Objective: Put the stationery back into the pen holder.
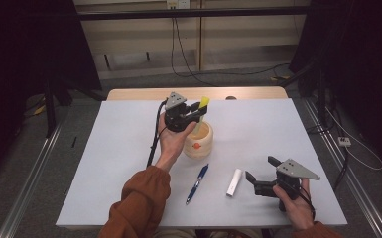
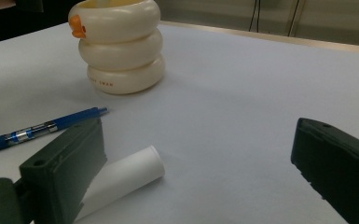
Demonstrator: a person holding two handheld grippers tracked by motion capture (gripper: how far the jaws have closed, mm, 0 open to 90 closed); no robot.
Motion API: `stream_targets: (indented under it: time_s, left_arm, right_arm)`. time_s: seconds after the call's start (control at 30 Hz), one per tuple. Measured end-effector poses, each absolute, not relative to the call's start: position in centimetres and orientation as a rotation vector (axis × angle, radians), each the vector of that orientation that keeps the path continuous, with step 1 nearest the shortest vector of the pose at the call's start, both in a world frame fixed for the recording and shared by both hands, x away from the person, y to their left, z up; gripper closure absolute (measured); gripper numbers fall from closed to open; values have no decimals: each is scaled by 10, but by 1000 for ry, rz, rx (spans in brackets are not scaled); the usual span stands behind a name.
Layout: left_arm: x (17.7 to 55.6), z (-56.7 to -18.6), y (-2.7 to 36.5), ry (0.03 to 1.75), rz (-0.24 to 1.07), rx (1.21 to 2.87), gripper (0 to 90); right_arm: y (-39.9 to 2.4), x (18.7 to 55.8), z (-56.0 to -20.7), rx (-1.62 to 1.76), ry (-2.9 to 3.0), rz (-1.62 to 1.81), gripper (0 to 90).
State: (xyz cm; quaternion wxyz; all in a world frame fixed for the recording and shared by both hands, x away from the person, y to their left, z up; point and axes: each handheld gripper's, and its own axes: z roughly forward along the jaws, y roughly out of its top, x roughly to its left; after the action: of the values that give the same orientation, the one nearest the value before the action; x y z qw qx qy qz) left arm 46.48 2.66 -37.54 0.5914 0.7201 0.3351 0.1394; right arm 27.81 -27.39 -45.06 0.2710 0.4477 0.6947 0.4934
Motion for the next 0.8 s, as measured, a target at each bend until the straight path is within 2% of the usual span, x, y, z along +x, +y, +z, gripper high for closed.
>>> stream_targets:
  time_s: [0.8]
  left_arm:
    - [459, -400, 30, 815, 297, 1724, 671]
  right_arm:
    - [-273, 278, -451, 1206, 1873, 1328, 25]
